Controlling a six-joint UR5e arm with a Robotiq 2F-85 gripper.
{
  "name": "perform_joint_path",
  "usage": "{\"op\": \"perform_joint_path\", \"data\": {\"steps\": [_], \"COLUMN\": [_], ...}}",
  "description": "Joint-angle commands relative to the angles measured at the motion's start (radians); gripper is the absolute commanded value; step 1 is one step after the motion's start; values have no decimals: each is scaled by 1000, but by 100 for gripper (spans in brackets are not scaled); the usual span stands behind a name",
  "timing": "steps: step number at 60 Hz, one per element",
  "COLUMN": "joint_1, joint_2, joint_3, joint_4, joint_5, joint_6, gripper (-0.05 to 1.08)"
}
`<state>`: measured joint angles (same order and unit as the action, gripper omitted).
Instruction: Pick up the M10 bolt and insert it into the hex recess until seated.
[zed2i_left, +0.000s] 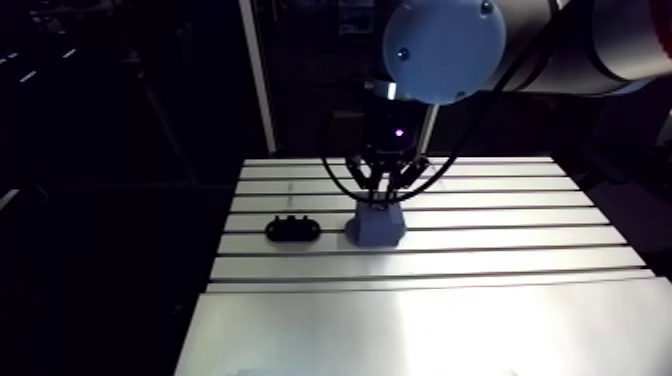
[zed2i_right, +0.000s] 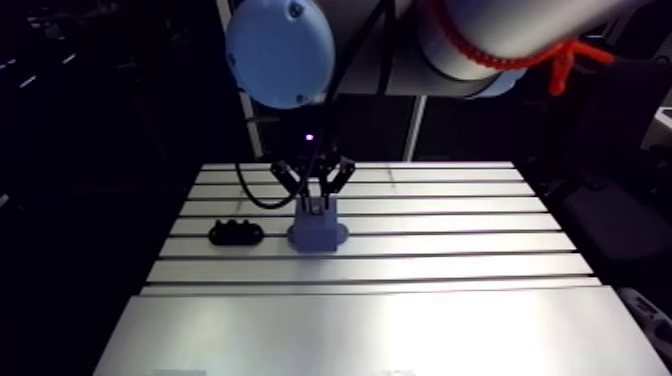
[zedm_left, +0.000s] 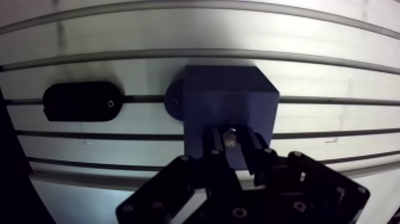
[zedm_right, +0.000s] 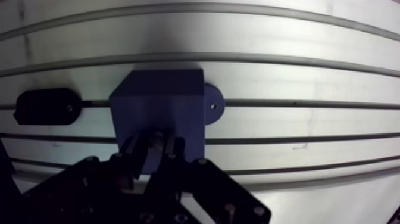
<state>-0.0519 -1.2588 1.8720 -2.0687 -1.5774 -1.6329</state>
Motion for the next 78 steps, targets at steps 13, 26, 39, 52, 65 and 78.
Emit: {"op": "perform_joint_path", "data": {"steps": [13, 26, 39, 52, 65, 78], "joint_1": [1, 1, 1, 1, 1, 1], "joint_2": [8, 11, 11, 11, 11, 9], "joint_3": [-9, -9, -9, -9, -10, -10], "joint_4": [0, 2, 3, 5, 5, 5], "joint_5": [0, 0, 0, 0, 0, 0], "joint_6": [-2, -2, -2, -2, -2, -2], "gripper": [68, 68, 68, 69, 70, 71]}}
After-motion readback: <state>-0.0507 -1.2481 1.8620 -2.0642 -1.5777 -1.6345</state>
